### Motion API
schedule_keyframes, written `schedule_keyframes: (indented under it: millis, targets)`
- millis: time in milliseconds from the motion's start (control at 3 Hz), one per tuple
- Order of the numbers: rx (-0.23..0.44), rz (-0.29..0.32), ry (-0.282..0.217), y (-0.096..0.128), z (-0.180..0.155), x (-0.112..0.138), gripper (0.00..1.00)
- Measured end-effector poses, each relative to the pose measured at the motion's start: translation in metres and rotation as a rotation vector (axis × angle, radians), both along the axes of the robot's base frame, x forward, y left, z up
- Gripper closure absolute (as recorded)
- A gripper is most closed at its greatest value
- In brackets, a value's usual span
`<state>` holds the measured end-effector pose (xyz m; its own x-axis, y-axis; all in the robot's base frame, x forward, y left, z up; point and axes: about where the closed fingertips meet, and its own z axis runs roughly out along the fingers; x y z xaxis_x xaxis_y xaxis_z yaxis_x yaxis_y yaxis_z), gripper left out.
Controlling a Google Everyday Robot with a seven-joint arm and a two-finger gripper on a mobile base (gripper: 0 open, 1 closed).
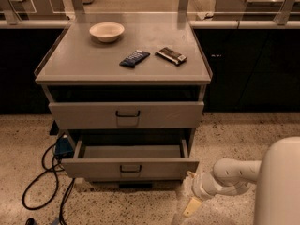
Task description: Close middle drawer
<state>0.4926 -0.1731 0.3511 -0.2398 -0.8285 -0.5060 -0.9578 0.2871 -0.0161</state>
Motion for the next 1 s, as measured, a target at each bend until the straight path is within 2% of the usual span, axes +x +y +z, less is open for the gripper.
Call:
schedule_keyframes:
  millis: [333, 667, 1000]
  targets:
    - [0.057, 0.027, 0.052, 0.013, -0.023, 0.0, 0.0]
    - [0.057, 0.027, 0.052, 0.013, -0.023, 0.0, 0.0]
    - [0.039, 0.048, 0.038, 0.023, -0.019, 0.01, 0.0]
